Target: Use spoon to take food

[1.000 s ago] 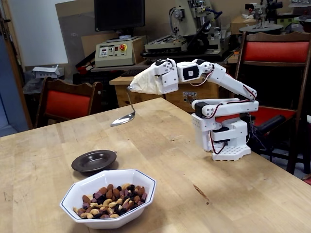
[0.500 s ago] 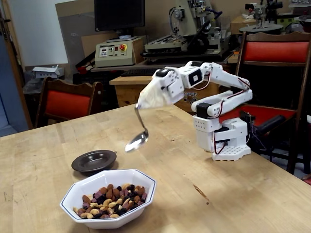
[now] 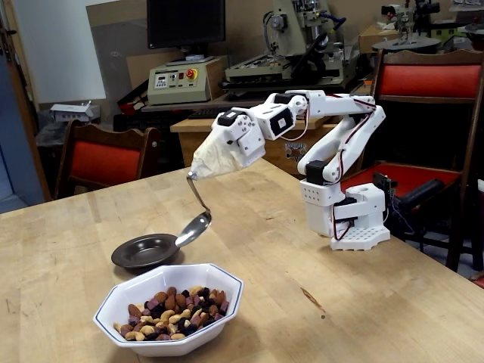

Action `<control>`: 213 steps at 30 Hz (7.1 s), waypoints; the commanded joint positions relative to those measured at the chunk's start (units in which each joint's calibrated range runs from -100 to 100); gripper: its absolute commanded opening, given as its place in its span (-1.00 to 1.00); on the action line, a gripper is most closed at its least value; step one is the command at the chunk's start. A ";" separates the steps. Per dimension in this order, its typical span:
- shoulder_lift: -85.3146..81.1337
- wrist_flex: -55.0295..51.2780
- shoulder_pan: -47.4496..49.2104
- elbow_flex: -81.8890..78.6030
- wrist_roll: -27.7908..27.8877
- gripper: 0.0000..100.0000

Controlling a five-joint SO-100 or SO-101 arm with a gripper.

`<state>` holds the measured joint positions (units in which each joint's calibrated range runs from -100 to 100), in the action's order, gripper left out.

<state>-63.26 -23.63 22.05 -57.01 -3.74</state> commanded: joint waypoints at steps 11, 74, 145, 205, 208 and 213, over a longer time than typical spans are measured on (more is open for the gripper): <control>11.36 1.73 0.02 5.95 0.20 -0.92; 46.62 17.07 -0.20 5.86 0.20 -0.92; 54.83 73.12 -5.31 -13.43 0.20 -0.92; 41.14 72.33 -29.09 -14.14 0.20 -0.92; 41.23 72.33 -30.27 -14.14 0.20 -0.92; 41.40 72.33 -31.61 -14.14 0.20 -0.92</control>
<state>-18.37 47.78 -8.28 -71.77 -3.49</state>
